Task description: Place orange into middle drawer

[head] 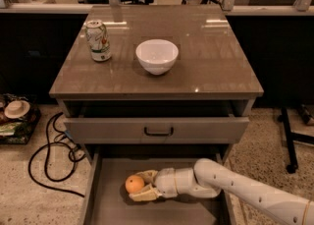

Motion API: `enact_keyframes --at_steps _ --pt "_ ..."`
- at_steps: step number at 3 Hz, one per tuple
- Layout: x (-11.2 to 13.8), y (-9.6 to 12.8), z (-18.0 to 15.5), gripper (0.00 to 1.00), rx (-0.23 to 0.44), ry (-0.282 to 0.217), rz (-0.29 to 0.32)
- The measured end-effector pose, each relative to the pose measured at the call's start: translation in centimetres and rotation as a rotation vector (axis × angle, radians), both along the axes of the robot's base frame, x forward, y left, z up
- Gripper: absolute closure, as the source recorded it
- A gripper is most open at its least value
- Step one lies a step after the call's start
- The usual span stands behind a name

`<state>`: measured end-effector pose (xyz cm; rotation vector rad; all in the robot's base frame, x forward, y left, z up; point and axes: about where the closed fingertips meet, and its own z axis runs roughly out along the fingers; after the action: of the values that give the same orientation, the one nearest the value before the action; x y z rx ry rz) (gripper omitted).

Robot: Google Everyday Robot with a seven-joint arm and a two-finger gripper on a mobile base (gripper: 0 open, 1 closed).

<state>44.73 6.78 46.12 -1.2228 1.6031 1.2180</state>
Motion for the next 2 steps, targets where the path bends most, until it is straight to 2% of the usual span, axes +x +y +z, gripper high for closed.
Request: enact_keyframes --at_steps 2 --pt "-0.7 3.1 -6.0 1.0 -0.009 -0.017 -0.067"
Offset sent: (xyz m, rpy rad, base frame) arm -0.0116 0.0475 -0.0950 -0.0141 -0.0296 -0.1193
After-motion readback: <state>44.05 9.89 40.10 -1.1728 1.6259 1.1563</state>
